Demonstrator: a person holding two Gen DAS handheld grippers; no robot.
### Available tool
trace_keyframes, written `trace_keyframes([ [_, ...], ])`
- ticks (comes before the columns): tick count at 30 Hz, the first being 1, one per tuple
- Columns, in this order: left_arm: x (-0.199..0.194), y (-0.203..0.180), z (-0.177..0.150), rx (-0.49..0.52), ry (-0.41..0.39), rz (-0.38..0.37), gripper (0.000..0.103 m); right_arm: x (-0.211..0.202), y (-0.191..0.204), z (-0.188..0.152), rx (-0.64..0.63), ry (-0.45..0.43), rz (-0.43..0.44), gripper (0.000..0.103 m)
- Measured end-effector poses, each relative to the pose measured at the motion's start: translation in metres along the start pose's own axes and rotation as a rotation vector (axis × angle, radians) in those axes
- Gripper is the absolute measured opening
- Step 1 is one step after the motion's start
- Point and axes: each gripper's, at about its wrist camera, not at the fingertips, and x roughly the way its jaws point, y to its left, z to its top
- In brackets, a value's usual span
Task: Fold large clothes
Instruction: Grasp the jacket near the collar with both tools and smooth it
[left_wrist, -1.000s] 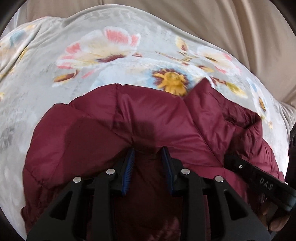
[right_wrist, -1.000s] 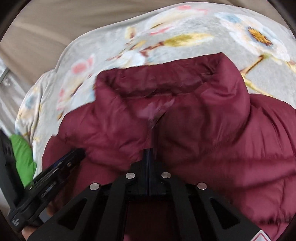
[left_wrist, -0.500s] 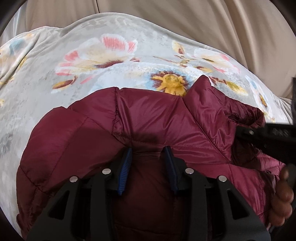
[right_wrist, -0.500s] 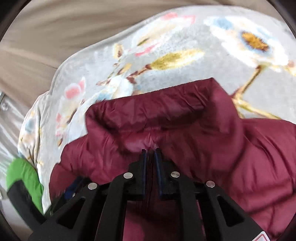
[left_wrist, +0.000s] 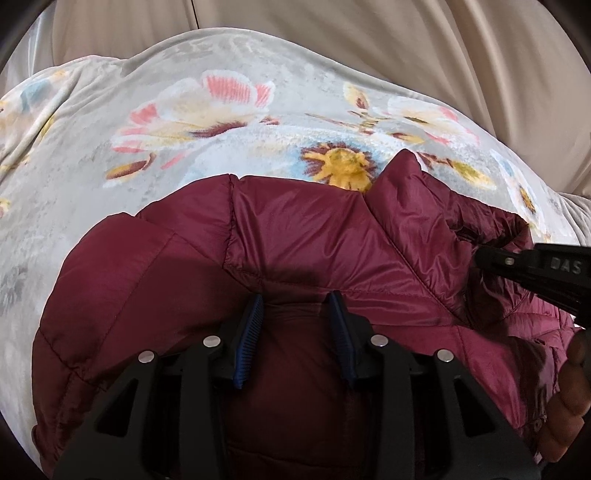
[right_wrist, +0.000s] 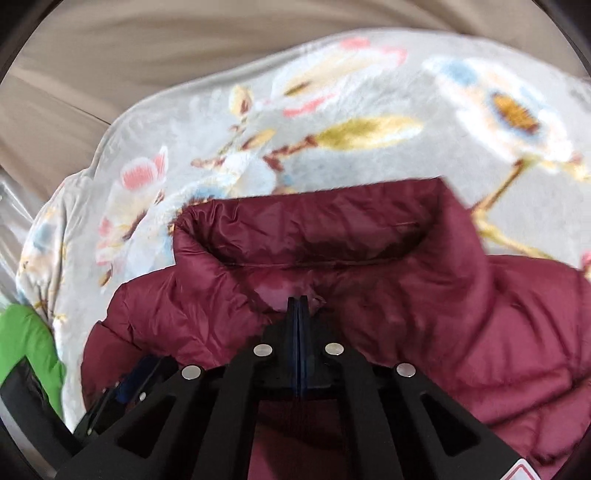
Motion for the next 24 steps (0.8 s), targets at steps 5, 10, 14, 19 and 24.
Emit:
trace_keyframes([
  [5,0.000,0.000,0.000,-0.003,0.000,-0.003,0.037,0.016,-0.004,0.000,0.020,0.042,-0.005,0.018],
  [10,0.000,0.002,0.002,-0.020,0.009,-0.017,0.037,0.027,-0.002,0.006,0.033,0.048,-0.009,0.021],
  [14,-0.004,0.014,0.016,-0.114,0.058,-0.062,0.037,0.008,-0.005,-0.001,0.033,0.015,0.064,0.001],
  [19,-0.004,0.023,0.045,-0.137,0.041,-0.051,0.038,-0.037,0.000,-0.041,-0.057,0.039,0.215,0.001],
  [24,0.032,0.027,0.054,-0.095,0.117,0.006,0.039,-0.058,-0.001,-0.071,-0.116,0.032,0.192,0.006],
])
